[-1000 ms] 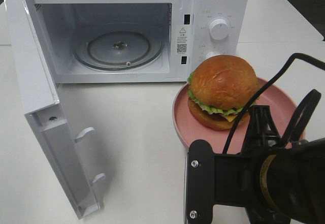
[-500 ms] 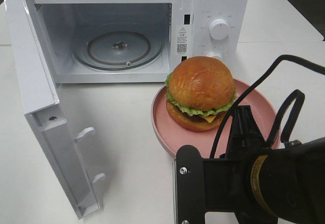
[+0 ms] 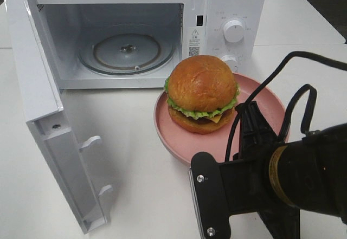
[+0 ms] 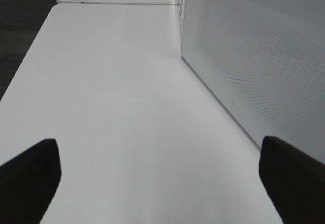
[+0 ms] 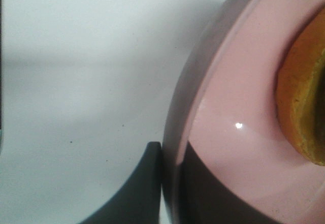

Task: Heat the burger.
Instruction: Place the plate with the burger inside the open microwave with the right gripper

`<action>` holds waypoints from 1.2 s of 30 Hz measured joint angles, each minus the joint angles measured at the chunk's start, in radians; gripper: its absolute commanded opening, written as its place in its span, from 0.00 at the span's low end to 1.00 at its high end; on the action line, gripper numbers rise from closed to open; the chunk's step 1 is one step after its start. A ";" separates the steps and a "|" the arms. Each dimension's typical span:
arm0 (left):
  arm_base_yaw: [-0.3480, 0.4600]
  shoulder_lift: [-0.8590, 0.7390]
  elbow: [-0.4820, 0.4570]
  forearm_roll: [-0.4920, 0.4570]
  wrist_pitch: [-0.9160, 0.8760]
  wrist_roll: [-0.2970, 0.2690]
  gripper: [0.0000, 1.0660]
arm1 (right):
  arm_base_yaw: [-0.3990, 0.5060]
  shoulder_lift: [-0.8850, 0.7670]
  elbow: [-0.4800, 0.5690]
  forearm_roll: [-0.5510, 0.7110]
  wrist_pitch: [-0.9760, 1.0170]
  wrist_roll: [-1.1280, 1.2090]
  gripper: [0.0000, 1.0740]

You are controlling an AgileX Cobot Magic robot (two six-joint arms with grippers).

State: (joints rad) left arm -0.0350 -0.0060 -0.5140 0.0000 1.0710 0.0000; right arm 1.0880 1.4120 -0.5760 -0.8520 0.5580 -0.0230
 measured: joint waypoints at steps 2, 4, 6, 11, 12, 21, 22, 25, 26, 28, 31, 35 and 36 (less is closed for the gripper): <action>0.000 0.000 0.000 0.000 0.000 0.000 0.92 | -0.017 0.000 0.000 0.000 -0.012 -0.023 0.02; 0.000 0.000 0.000 0.000 0.000 0.000 0.92 | -0.074 0.000 0.000 0.004 -0.072 -0.132 0.02; 0.000 0.000 0.000 0.000 0.000 0.000 0.92 | -0.088 0.000 0.000 0.007 -0.086 -0.170 0.02; 0.000 0.000 0.000 0.000 0.000 0.000 0.92 | -0.149 0.000 0.000 0.079 -0.144 -0.385 0.01; 0.000 0.000 0.000 0.000 0.000 0.000 0.92 | -0.171 0.000 0.000 0.138 -0.156 -0.474 0.01; 0.000 0.000 0.000 0.000 0.000 0.000 0.92 | -0.262 0.001 -0.033 0.374 -0.213 -0.805 0.00; 0.000 0.000 0.000 0.000 0.000 0.000 0.92 | -0.285 0.001 -0.044 0.426 -0.236 -0.879 0.00; 0.000 0.000 0.000 0.000 0.000 0.000 0.92 | -0.321 0.001 -0.049 0.518 -0.261 -0.995 0.00; 0.000 0.000 0.000 0.000 0.000 0.000 0.92 | -0.321 0.001 -0.049 0.518 -0.261 -0.995 0.00; 0.000 0.000 0.000 0.000 0.000 0.000 0.92 | -0.341 0.001 -0.049 0.575 -0.261 -1.073 0.00; 0.000 0.000 0.000 0.000 0.000 0.000 0.92 | -0.372 0.002 -0.049 0.662 -0.255 -1.191 0.00; 0.000 0.000 0.000 0.000 0.000 0.000 0.92 | -0.416 0.002 -0.049 0.742 -0.279 -1.315 0.00; 0.000 0.000 0.000 0.000 0.000 0.000 0.92 | -0.416 0.002 -0.049 0.742 -0.279 -1.315 0.00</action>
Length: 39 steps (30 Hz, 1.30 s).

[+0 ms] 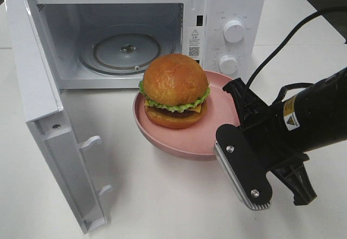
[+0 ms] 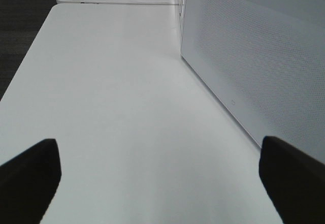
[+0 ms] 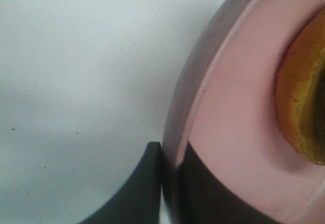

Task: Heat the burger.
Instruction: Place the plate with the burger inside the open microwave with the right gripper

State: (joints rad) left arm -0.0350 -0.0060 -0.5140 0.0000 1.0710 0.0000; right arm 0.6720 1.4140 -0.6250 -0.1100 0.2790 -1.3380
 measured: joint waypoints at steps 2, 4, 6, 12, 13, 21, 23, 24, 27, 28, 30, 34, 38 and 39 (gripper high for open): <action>0.000 0.000 0.000 0.000 0.000 0.000 0.92 | -0.003 0.000 0.000 0.000 -0.008 -0.003 0.00; 0.000 0.000 0.000 0.000 0.000 0.000 0.92 | -0.006 0.001 0.000 -0.009 -0.023 -0.012 0.00; 0.000 0.000 0.000 0.000 0.000 0.000 0.92 | -0.006 0.003 0.000 -0.010 -0.026 -0.018 0.00; 0.000 0.000 0.000 0.000 0.000 0.000 0.92 | -0.006 0.016 -0.004 -0.010 -0.050 -0.019 0.00; 0.000 0.000 0.000 0.000 0.000 0.000 0.92 | -0.006 0.016 -0.004 -0.010 -0.050 -0.019 0.00; 0.000 0.000 0.000 0.000 0.000 0.000 0.92 | -0.006 0.083 -0.081 -0.010 -0.065 -0.019 0.00; 0.000 0.000 0.000 0.000 0.000 0.000 0.92 | -0.006 0.108 -0.106 -0.010 -0.065 -0.019 0.00; 0.000 0.000 0.000 0.000 0.000 0.000 0.92 | -0.006 0.134 -0.129 -0.010 -0.065 -0.019 0.00; 0.000 0.000 0.000 0.000 0.000 0.000 0.92 | -0.006 0.169 -0.163 -0.010 -0.065 -0.019 0.00; 0.000 0.000 0.000 0.000 0.000 0.000 0.92 | -0.006 0.169 -0.163 -0.010 -0.065 -0.019 0.00; 0.000 0.000 0.000 0.000 0.000 0.000 0.92 | -0.006 0.205 -0.197 -0.009 -0.066 -0.019 0.00; 0.000 0.000 0.000 0.000 0.000 0.000 0.92 | -0.006 0.251 -0.251 -0.009 -0.064 -0.019 0.00; 0.000 0.000 0.000 0.000 0.000 0.000 0.92 | -0.006 0.284 -0.294 -0.009 -0.063 -0.016 0.00; 0.000 0.000 0.000 0.000 0.000 0.000 0.92 | -0.006 0.304 -0.325 -0.009 -0.061 -0.015 0.00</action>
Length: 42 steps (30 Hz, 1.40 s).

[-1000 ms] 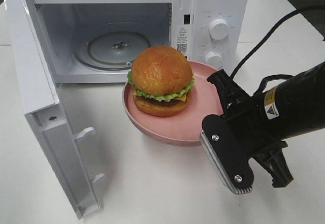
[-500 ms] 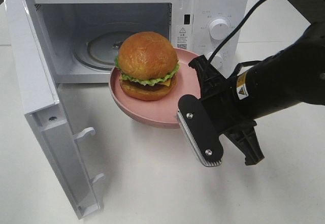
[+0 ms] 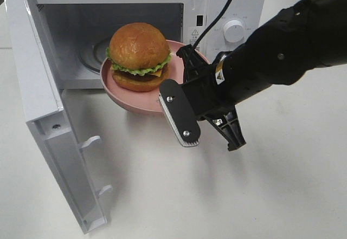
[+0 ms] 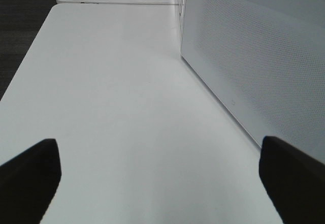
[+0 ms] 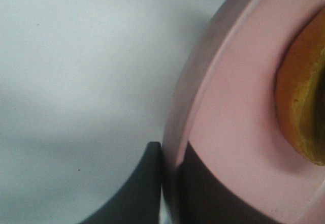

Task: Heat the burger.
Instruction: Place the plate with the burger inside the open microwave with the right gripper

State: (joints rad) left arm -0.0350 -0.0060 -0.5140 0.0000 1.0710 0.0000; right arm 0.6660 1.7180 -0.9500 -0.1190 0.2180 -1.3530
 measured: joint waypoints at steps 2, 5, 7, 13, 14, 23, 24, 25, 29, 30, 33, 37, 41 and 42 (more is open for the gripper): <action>0.000 0.000 0.000 0.000 0.000 0.000 0.92 | 0.000 0.021 -0.027 0.000 0.012 0.001 0.00; 0.000 0.000 0.000 0.000 0.000 0.000 0.92 | 0.000 0.051 -0.066 0.000 0.019 0.001 0.00; 0.000 0.000 0.000 0.000 0.000 0.000 0.92 | 0.000 0.059 -0.080 0.000 0.023 0.001 0.00; 0.000 0.000 0.000 0.000 0.000 0.000 0.92 | 0.001 0.136 -0.188 0.000 0.088 -0.001 0.00; 0.000 0.000 0.000 0.000 0.000 0.000 0.92 | 0.001 0.159 -0.219 0.000 0.109 -0.001 0.00; 0.000 0.000 0.000 0.000 0.000 0.000 0.92 | 0.005 0.238 -0.336 -0.031 0.132 0.069 0.00; 0.000 0.000 0.000 0.000 0.000 0.000 0.92 | 0.005 0.246 -0.350 -0.034 0.133 0.077 0.00; 0.000 0.000 0.000 0.000 0.000 0.000 0.92 | 0.005 0.264 -0.378 -0.036 0.136 0.100 0.00; 0.000 0.000 0.000 0.000 0.000 0.000 0.92 | 0.005 0.287 -0.414 -0.037 0.149 0.124 0.00; 0.000 0.000 0.000 0.000 0.000 0.000 0.92 | 0.005 0.305 -0.441 -0.037 0.158 0.134 0.00; 0.000 0.000 0.000 0.000 0.000 0.000 0.92 | 0.005 0.333 -0.485 -0.041 0.179 0.150 0.00; 0.000 0.000 0.000 0.000 0.000 0.000 0.92 | 0.005 0.364 -0.536 -0.042 0.209 0.168 0.00; 0.000 0.000 0.000 0.000 0.000 0.000 0.92 | 0.005 0.416 -0.618 -0.077 0.241 0.241 0.00; 0.000 0.000 0.000 0.000 0.000 0.000 0.92 | 0.005 0.416 -0.618 -0.077 0.241 0.241 0.00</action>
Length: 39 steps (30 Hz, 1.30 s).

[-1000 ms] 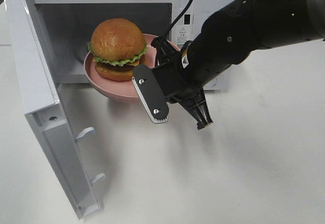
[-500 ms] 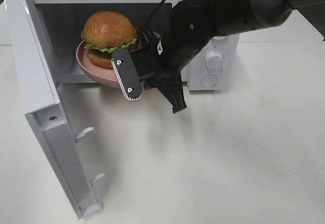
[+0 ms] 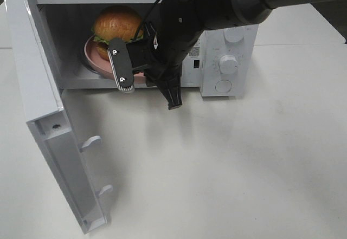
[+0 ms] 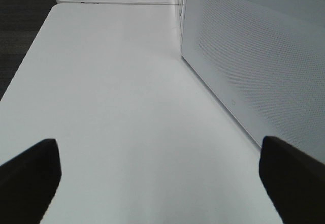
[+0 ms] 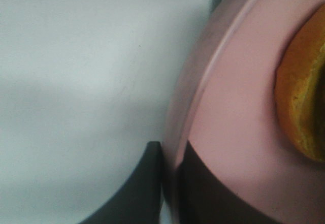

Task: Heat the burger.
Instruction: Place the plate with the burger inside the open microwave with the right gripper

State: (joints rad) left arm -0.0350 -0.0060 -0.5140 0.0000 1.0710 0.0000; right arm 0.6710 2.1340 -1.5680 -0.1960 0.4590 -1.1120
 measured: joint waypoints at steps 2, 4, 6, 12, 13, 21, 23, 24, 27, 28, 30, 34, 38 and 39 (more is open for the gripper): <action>0.000 0.000 0.000 0.000 0.000 0.000 0.92 | 0.000 0.020 -0.028 -0.011 0.003 0.035 0.00; 0.000 0.000 0.000 0.000 0.000 0.000 0.92 | -0.003 0.048 -0.070 -0.032 0.013 0.078 0.00; 0.000 0.000 0.000 0.000 0.000 0.000 0.92 | -0.004 0.058 -0.084 -0.039 0.017 0.089 0.00; 0.000 0.000 0.000 0.000 0.000 0.000 0.92 | -0.004 0.112 -0.163 -0.055 0.052 0.102 0.00; 0.000 0.000 0.000 0.000 0.000 0.000 0.92 | -0.004 0.112 -0.163 -0.055 0.052 0.102 0.00; 0.000 0.000 0.000 0.000 0.000 0.000 0.92 | -0.005 0.152 -0.235 -0.055 0.060 0.110 0.00; 0.000 0.000 0.000 0.000 0.000 0.000 0.92 | -0.005 0.168 -0.264 -0.055 0.061 0.114 0.00; 0.000 0.000 0.000 0.000 0.000 0.000 0.92 | -0.005 0.168 -0.264 -0.055 0.061 0.114 0.00; 0.000 0.000 0.000 0.000 0.000 0.000 0.92 | -0.005 0.189 -0.301 -0.049 0.062 0.116 0.00; 0.000 0.000 0.000 0.000 0.000 0.000 0.92 | -0.005 0.195 -0.313 -0.046 0.062 0.116 0.00; 0.000 0.000 0.000 0.000 0.000 0.000 0.92 | -0.005 0.206 -0.333 -0.043 0.063 0.116 0.00; 0.000 0.000 0.000 0.000 0.000 0.000 0.92 | -0.005 0.221 -0.360 -0.040 0.063 0.116 0.00; 0.000 0.000 0.000 0.000 0.000 0.000 0.92 | -0.005 0.254 -0.394 -0.038 0.072 0.116 0.00; 0.000 0.000 0.000 0.000 0.000 0.000 0.92 | -0.005 0.267 -0.406 -0.035 0.084 0.118 0.00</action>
State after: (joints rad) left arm -0.0350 -0.0060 -0.5140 0.0000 1.0710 0.0000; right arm 0.6660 2.4010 -1.9740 -0.2310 0.5430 -0.9940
